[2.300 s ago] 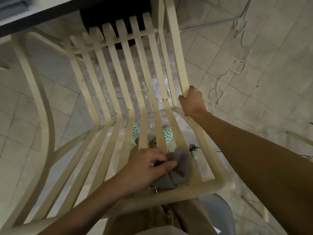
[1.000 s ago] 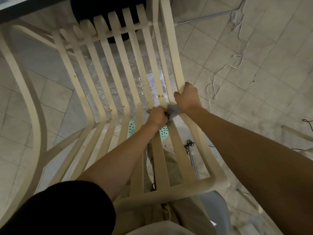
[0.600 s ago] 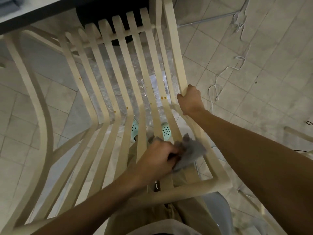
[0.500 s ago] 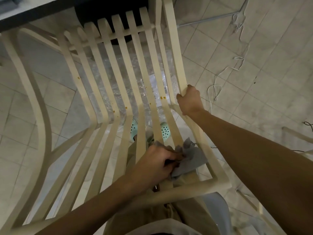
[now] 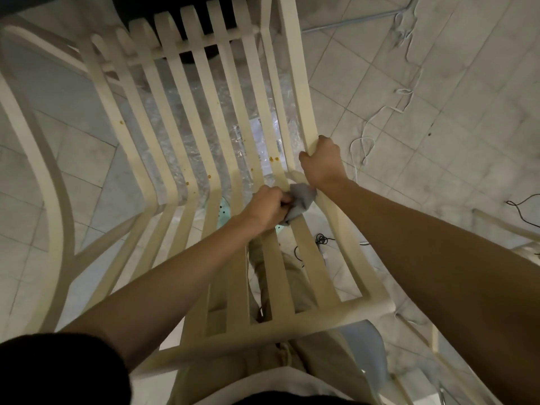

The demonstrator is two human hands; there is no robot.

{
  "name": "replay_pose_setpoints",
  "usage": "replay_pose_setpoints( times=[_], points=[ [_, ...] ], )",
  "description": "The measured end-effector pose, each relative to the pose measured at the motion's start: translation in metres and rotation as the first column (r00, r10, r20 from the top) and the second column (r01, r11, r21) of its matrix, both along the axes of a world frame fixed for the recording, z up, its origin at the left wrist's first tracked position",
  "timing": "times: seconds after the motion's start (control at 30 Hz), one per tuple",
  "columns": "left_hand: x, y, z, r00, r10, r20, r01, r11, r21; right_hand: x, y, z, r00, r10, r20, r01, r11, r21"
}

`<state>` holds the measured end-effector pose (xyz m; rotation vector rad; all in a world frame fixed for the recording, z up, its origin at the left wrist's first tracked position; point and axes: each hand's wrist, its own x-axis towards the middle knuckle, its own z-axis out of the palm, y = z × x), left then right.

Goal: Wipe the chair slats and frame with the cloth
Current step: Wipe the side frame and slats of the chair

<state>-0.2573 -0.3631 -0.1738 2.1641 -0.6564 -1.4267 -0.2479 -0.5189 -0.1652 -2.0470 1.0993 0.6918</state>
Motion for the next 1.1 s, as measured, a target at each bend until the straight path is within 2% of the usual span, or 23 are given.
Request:
replay_pose_setpoints(
  times=[0.23,0.33,0.53,0.77,0.97,1.1],
  points=[
    [-0.024,0.029,0.104,0.991,0.015,-0.131,-0.047,0.968,-0.246,0.001,0.000,0.005,1.000,-0.009,-0.023,0.010,0.999,0.031],
    [-0.038,0.035,0.147,0.993,-0.012,-0.115,-0.026,0.945,-0.326,0.002,0.000,0.006,1.000,-0.004,-0.022,0.005,0.999,0.033],
    [-0.045,0.054,0.181,0.983,0.022,-0.184,-0.089,0.927,-0.364,0.001,-0.002,0.010,1.000,0.024,-0.008,-0.024,0.999,0.026],
    [-0.032,0.094,0.145,0.991,0.124,-0.054,-0.134,0.953,-0.271,0.001,-0.001,0.009,0.998,0.048,-0.026,-0.049,0.999,-0.006],
    [-0.008,0.079,0.046,1.000,0.008,0.009,-0.007,0.994,-0.107,0.002,0.000,0.009,0.999,0.048,-0.026,-0.048,0.999,-0.018],
    [0.014,0.065,-0.004,1.000,0.016,0.017,-0.016,1.000,-0.006,0.002,0.001,0.010,0.999,0.047,-0.022,-0.048,0.998,-0.035]
  ],
)
